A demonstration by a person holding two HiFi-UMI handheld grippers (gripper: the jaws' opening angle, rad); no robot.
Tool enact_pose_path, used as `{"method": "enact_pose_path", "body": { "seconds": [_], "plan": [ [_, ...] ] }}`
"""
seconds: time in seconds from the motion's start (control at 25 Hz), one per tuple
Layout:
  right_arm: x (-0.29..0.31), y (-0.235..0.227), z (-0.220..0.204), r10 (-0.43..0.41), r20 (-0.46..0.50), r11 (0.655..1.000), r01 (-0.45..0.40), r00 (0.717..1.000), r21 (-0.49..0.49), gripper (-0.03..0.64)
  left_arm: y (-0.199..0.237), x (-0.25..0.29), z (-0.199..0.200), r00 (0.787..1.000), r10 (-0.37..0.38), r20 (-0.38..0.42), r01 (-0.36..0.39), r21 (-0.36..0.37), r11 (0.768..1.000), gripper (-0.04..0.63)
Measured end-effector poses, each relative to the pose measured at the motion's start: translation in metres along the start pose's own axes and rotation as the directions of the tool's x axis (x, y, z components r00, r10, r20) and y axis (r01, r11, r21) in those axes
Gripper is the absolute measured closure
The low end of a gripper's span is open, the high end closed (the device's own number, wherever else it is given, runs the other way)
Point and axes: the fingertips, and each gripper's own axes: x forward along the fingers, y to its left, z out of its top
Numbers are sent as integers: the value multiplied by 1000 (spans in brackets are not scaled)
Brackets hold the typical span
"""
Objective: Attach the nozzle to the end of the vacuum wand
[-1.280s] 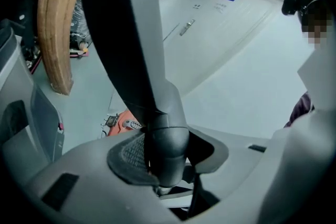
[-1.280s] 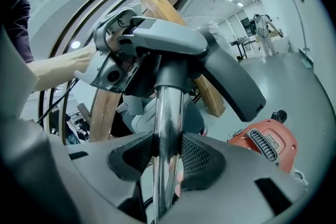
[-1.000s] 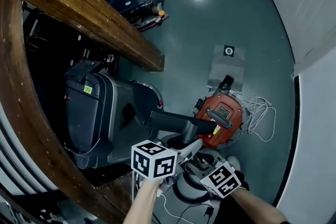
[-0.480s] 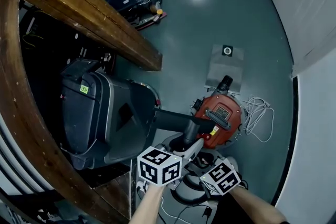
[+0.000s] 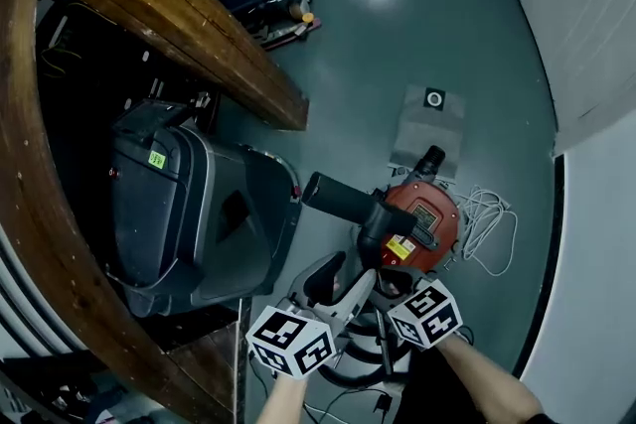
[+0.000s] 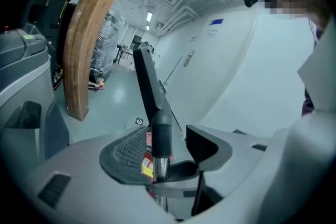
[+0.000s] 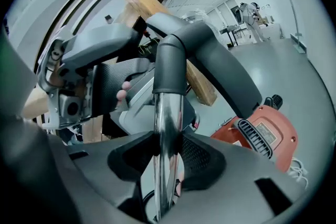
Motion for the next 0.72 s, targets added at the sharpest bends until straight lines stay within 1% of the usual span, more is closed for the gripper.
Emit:
{"method": "enact_pose_path", "body": {
  "seconds": [0.2, 0.4, 0.6, 0.72],
  "plan": [
    [11, -38, 6, -13, -18, 999, 14, 1000, 43, 457, 2, -18, -11, 998, 22, 52, -18, -66, 998, 365],
    [31, -51, 12, 13, -37, 999, -11, 999, 48, 457, 4, -33, -28, 995, 54, 78, -42, -151, 988, 365],
    [53, -63, 14, 27, -53, 998, -24, 998, 60, 457, 4, -39, -35, 991, 69, 116, -46, -189, 981, 365],
    [61, -77, 13, 21, -54, 997, -17, 998, 79, 457, 5, -46, -31, 981, 83, 176, -47, -198, 979, 365]
  ]
}}
